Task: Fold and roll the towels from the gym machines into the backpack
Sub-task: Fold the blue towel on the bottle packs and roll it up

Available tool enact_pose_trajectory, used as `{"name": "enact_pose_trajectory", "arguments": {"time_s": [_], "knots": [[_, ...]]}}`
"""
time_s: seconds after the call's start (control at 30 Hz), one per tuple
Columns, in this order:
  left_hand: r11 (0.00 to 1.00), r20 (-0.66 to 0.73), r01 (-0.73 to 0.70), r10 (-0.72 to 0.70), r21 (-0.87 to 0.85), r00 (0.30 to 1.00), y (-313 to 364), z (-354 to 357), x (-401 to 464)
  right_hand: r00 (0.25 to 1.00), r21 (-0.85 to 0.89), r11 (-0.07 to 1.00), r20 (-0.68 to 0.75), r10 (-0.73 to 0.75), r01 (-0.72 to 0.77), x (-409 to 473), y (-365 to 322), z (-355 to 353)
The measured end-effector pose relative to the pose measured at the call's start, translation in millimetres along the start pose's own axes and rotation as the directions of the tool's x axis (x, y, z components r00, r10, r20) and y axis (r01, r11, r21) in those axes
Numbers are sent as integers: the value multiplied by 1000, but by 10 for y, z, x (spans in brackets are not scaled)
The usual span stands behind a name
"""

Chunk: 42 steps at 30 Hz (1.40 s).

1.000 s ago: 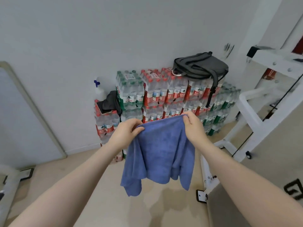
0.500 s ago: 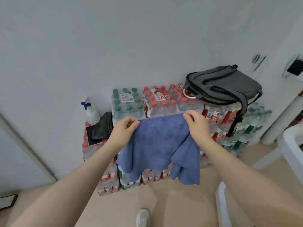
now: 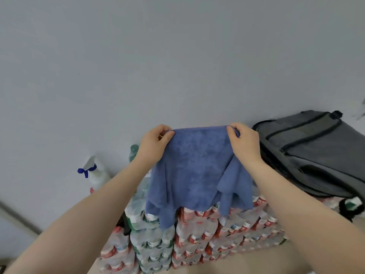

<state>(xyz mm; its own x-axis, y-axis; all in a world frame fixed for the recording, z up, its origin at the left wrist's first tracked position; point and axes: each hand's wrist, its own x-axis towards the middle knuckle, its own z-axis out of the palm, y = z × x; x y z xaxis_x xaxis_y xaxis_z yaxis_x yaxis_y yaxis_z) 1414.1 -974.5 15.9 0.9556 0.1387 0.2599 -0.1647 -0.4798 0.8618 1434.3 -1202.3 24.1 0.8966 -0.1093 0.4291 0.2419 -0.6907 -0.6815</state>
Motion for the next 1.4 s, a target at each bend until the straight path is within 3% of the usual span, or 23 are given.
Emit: {"name": "enact_pose_trajectory", "arguments": {"time_s": [0.2, 0.3, 0.4, 0.47, 0.53, 0.63, 0.7, 0.77, 0.8, 0.93, 1.03, 1.13, 1.23, 1.33, 1.4], "knots": [[996, -121, 47, -38, 72, 992, -177, 222, 619, 987, -103, 986, 112, -118, 129, 866, 299, 397], [974, -94, 155, -141, 168, 986, -412, 371, 742, 951, -242, 951, 285, -121, 194, 1120, 580, 718], [925, -76, 309, -299, 222, 951, -730, 477, 663, 833, -317, 910, 550, -55, 269, 1130, 848, 1101], [901, -140, 390, -368, 189, 919, -885, 468, 499, 741, -261, 885, 659, -127, 384, 1037, 866, 1315], [891, -162, 410, -383, 194, 909, -972, 402, 327, 602, -34, 856, 725, -334, 516, 889, 705, 1464], [883, -143, 408, -384, 233, 912, -1025, 255, 99, 199, 363, 678, 774, -601, 639, 603, 344, 1574], [865, -116, 426, -410, 264, 905, -1042, 175, -28, -66, 498, 527, 766, -639, 688, 429, 161, 1630], [857, -101, 446, -435, 260, 895, -1043, 126, -143, -219, 556, 401, 743, -632, 728, 319, 64, 1731], [859, -102, 452, -440, 242, 892, -1039, 113, -191, -244, 558, 371, 741, -626, 742, 285, 33, 1780], [858, -106, 485, -474, 167, 874, -984, 95, -318, -229, 565, 394, 737, -636, 725, 253, -43, 1935], [857, -87, 516, -515, -13, 853, -935, 78, -382, -176, 602, 537, 745, -643, 591, 339, -175, 1991], [806, -57, 533, -563, -257, 824, -869, 29, -414, 35, 583, 696, 756, -654, 419, 510, -379, 2078], [787, -30, 534, -570, -309, 821, -862, -39, -386, 280, 547, 763, 716, -639, 344, 658, -606, 2176], [797, -168, 543, -593, -265, 787, -904, -166, -325, 453, 488, 795, 653, -607, 361, 749, -814, 2284], [814, -296, 542, -581, -209, 758, -985, -341, -271, 517, 477, 813, 628, -582, 335, 774, -932, 2367]]}}
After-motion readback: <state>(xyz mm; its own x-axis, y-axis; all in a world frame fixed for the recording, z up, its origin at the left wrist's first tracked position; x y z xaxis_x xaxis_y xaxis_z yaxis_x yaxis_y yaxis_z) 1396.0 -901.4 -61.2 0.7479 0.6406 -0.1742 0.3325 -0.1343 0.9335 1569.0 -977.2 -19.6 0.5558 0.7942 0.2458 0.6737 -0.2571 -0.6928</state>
